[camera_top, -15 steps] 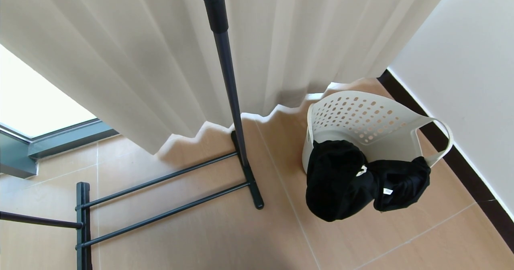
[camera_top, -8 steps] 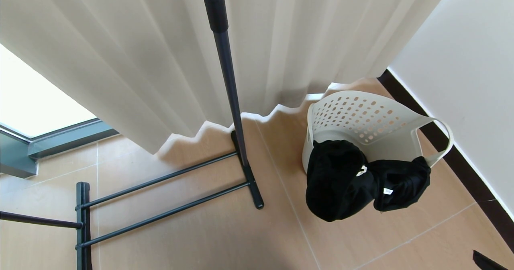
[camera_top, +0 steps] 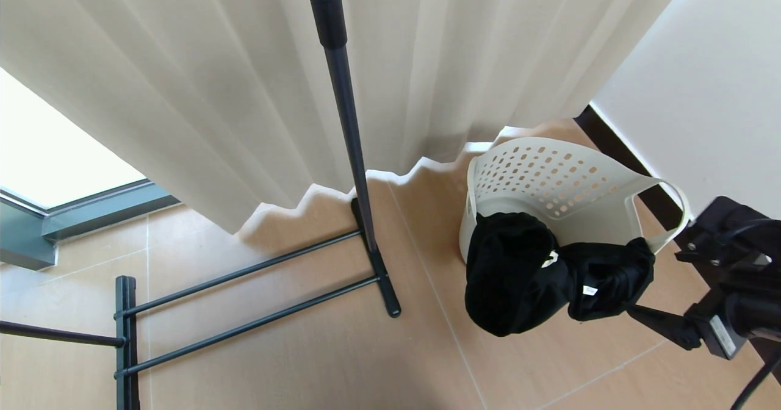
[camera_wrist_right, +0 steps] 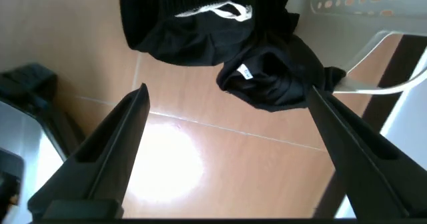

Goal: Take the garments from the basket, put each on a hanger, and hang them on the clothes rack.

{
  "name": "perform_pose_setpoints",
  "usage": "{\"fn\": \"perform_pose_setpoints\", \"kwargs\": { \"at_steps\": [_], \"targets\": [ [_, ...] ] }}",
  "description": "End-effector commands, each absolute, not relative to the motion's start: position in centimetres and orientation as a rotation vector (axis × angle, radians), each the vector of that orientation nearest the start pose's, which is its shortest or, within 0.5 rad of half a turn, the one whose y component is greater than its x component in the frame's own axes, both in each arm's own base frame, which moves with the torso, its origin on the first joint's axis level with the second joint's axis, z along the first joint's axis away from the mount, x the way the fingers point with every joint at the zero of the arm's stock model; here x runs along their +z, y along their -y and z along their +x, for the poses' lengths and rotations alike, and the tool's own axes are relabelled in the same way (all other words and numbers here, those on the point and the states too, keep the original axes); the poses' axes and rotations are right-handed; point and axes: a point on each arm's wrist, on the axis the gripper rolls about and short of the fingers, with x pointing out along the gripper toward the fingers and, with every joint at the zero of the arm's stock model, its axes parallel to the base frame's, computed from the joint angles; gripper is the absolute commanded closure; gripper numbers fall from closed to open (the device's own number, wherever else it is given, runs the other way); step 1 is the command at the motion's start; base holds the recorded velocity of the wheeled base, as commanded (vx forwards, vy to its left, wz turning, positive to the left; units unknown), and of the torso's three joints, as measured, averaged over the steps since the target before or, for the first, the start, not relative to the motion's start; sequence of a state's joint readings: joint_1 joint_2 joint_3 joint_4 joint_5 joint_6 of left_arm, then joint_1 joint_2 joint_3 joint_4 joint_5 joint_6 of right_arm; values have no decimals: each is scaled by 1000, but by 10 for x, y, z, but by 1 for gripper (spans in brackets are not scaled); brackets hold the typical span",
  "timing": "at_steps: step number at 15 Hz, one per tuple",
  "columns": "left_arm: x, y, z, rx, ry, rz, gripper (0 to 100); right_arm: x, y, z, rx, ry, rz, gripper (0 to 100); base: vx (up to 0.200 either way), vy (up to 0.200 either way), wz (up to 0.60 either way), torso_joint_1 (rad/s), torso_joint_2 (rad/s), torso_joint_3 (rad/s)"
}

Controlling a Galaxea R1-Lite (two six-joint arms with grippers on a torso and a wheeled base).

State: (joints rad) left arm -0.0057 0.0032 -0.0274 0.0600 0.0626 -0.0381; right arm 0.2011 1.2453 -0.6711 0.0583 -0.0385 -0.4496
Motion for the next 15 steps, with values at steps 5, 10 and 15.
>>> {"fn": "perform_pose_setpoints", "kwargs": {
  "at_steps": [5,10,15],
  "targets": [
    [77,-2,-25,59,-36,-39,0,168,-82,248,334,-688,-743,0,0,0,0,0,0,0],
    [77,-2,-25,58,-36,-40,0,154,-95,291,266,-737,-811,0,0,0,0,0,0,0],
    [78,-2,-25,59,-34,-40,0,143,-103,321,202,-719,-823,0,0,0,0,0,0,0]
  ]
}}
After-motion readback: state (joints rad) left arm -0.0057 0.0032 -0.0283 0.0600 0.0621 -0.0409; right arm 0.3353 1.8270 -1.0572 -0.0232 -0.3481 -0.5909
